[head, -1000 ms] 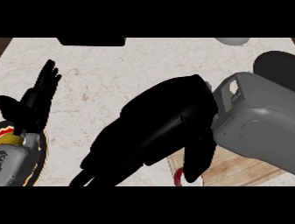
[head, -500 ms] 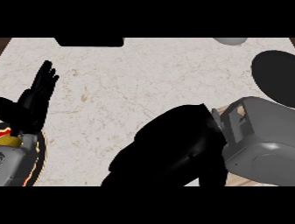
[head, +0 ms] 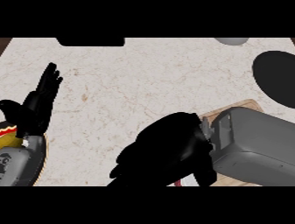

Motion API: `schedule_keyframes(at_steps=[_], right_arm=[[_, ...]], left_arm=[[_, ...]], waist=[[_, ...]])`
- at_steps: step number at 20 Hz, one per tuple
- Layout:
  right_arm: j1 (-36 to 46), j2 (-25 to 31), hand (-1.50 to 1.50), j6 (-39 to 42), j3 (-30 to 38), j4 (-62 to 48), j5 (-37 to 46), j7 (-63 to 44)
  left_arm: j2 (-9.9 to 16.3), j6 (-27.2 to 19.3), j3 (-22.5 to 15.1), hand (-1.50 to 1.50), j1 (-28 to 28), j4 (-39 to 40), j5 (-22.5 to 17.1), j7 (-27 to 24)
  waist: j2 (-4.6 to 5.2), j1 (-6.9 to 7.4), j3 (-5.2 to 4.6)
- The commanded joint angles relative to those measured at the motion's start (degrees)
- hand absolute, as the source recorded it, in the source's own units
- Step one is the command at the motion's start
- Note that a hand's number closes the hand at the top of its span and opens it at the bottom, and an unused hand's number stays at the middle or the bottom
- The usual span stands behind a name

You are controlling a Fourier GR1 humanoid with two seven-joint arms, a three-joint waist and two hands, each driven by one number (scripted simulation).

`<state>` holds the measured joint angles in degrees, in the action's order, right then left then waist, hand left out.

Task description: Pick the can from the cutting board and place it in the pan

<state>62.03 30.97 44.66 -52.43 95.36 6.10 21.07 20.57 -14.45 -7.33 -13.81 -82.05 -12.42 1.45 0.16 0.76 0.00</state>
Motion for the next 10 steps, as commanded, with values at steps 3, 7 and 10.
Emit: schedule_keyframes(at_steps=[3, 7, 10], right_arm=[[2.1, -3.7, -1.5, 5.9, -3.7, -5.6, 4.7, 6.5], [-1.9, -0.9, -1.5, 2.7, -8.3, -0.3, 9.0, 9.2], [1.2, -1.4, -1.5, 1.8, -7.6, -5.2, 11.0, 14.2]], left_arm=[[0.7, 2.4, 0.8, 0.0, 1.3, -1.8, -0.7, 0.5], [-0.8, 1.8, 1.6, 0.0, 0.6, 2.7, 0.8, -3.2], [-1.1, 0.8, 0.9, 0.0, -2.4, 0.4, 1.2, 1.8]], waist=[[0.12, 0.82, -0.03], [0.08, -0.43, -0.02], [0.18, 0.13, 0.01]])
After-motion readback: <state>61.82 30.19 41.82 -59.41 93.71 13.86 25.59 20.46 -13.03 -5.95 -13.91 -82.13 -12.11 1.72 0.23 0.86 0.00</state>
